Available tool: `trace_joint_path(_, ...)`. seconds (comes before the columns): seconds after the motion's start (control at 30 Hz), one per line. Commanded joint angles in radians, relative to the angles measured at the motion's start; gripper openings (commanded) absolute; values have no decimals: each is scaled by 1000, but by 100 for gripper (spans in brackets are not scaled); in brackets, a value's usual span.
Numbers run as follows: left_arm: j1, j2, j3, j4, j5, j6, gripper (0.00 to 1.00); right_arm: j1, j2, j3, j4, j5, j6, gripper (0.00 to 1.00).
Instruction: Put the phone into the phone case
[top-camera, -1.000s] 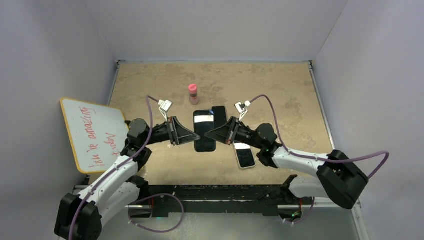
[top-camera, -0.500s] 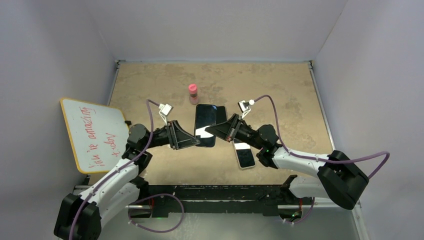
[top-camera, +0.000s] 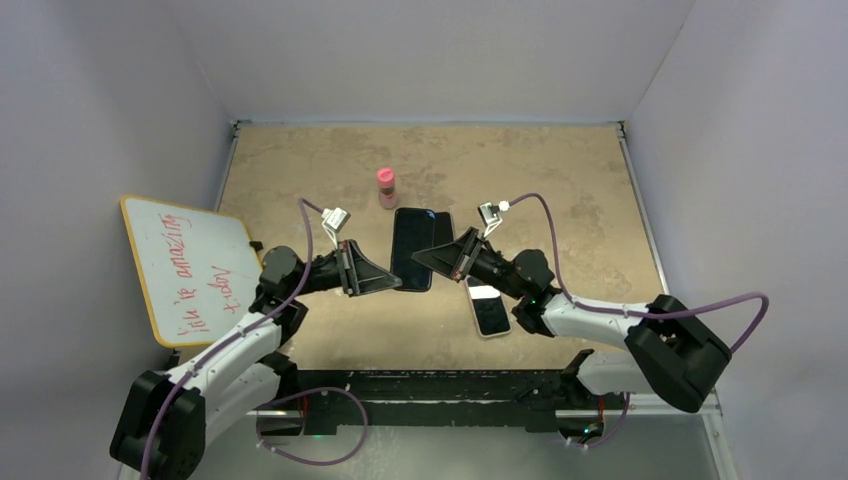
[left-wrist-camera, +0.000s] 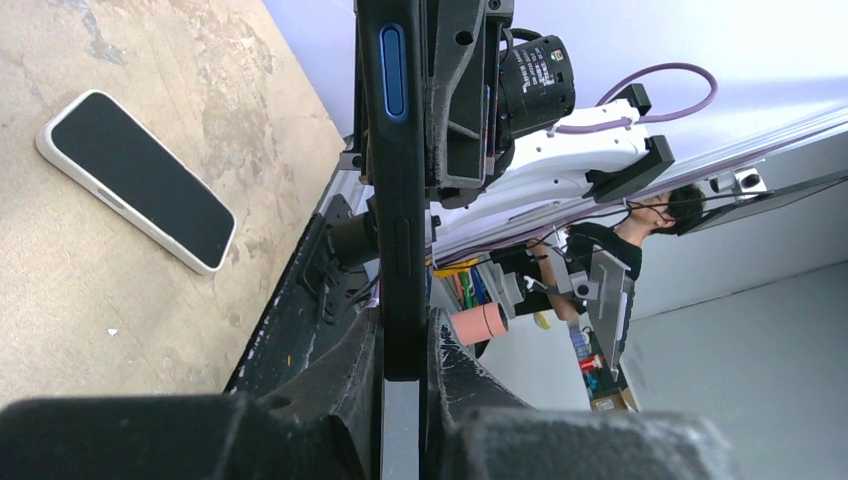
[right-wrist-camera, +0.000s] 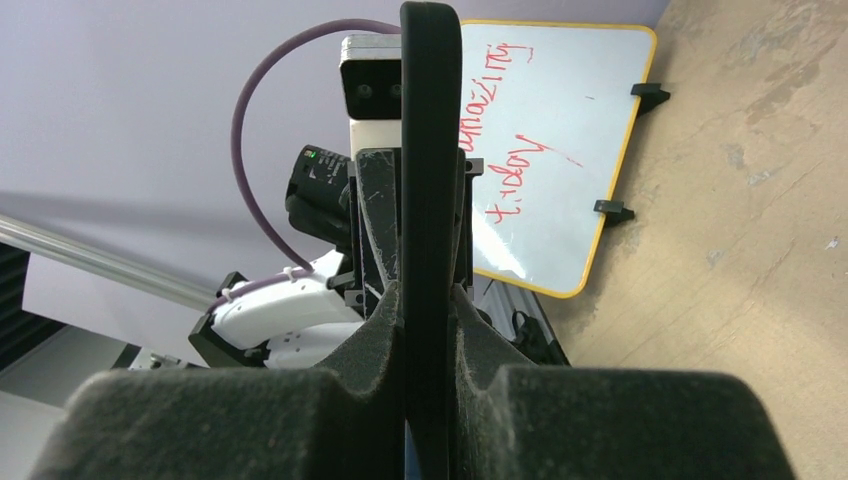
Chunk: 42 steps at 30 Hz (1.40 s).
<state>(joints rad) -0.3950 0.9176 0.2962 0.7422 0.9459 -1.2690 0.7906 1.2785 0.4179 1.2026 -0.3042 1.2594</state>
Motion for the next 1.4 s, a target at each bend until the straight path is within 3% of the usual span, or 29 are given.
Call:
trace_joint_path(0.0, -8, 0, -1, 26, -3, 22, 0, 10, 16, 34, 130, -4, 42, 8)
trace_joint_path(0.07, -8, -14, 10, -32, -15, 51, 0, 10, 21, 37, 122, -10, 43, 17)
trace_joint_path(0.13, -8, -33, 26, -115, -32, 99, 0, 10, 21, 37, 112, -14, 41, 19)
trace_joint_path(0.23, -7, -64, 46, -185, -47, 137, 3, 10, 15, 34, 118, -27, 33, 1)
trace_joint_path(0.33, -7, -80, 70, -244, -68, 144, 35, 10, 9, 36, 118, -55, 26, 0)
trace_joint_path(0.37, -7, -81, 75, -252, -75, 144, 41, 10, 8, 40, 114, -73, 21, 0)
trace_joint_path(0.43, -7, -80, 83, -256, -91, 135, 49, 9, 18, 60, 90, -118, 9, 0)
trace_joint_path(0.53, -7, -71, 94, -246, -104, 121, 53, 10, 37, 73, 94, -164, 6, 0)
trace_joint_path(0.63, -7, -54, 101, -232, -108, 113, 51, 10, 50, 69, 110, -186, 14, 0)
trace_joint_path(0.7, -7, -40, 103, -231, -110, 112, 44, 10, 58, 72, 106, -190, 13, 0)
trace_joint_path(0.77, -7, -26, 101, -217, -107, 112, 29, 10, 67, 84, 80, -199, 6, 0)
trace_joint_path(0.9, -7, -21, 83, -165, -113, 97, 0, 10, 77, 80, 52, -232, 8, 21)
trace_joint_path(1.03, -7, -31, 80, -139, -121, 88, 0, 10, 49, 68, 6, -239, -14, 51)
trace_joint_path(1.1, -7, -36, 81, -130, -128, 90, 0, 10, 26, 63, -36, -246, -53, 60)
trace_joint_path(1.37, -6, -52, 81, -61, -157, 78, 0, 10, -72, 16, -164, -233, -125, 68)
